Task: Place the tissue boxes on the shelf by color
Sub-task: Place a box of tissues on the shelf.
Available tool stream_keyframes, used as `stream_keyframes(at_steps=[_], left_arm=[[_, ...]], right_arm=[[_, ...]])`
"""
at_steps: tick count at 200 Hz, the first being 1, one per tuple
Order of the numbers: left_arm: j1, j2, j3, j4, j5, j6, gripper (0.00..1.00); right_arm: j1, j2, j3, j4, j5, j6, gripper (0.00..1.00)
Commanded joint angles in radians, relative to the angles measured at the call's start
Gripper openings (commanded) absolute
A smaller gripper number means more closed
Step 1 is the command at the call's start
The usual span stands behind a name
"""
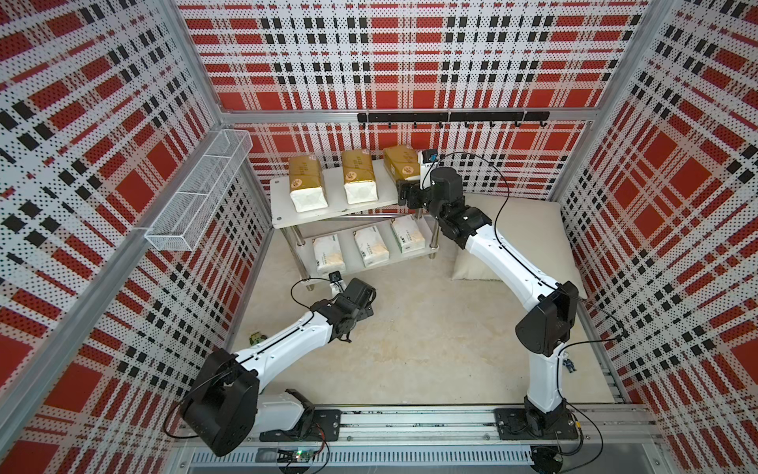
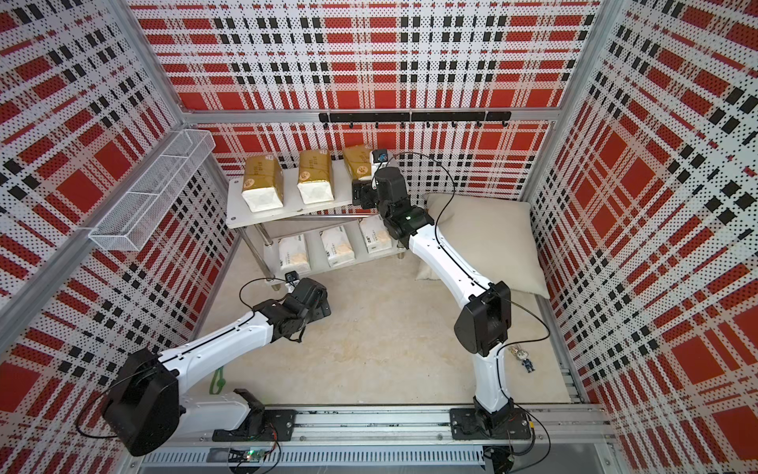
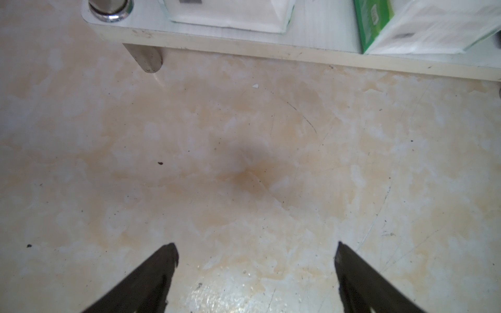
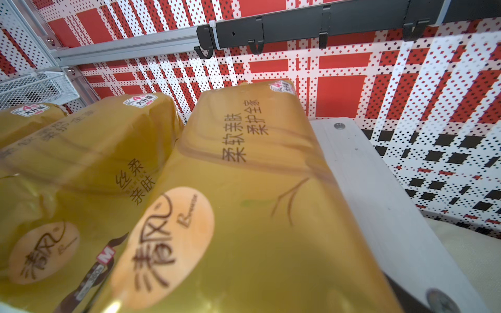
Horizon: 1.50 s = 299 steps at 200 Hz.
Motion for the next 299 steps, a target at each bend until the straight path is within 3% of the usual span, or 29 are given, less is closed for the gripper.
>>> stream_keyframes(at_steps=[1, 148, 299], left_arm=[[-0.008, -0.022, -0.011, 0.012, -0.005, -0.01, 0.95], [-0.007, -0.032, -0.018, 0.012, -0.008, -0.01, 0.95], [-0.009, -0.033, -0.012, 0.011, -0.007, -0.008, 0.95]], right_arm=[[0.009, 0.04, -0.013, 0.003, 0.035, 0.023, 0.94], [0.025, 0.009, -0.03, 0.028, 0.059, 0.005, 1.0], [0.029, -0.081, -0.112, 0.069, 0.054, -0.015, 1.0]])
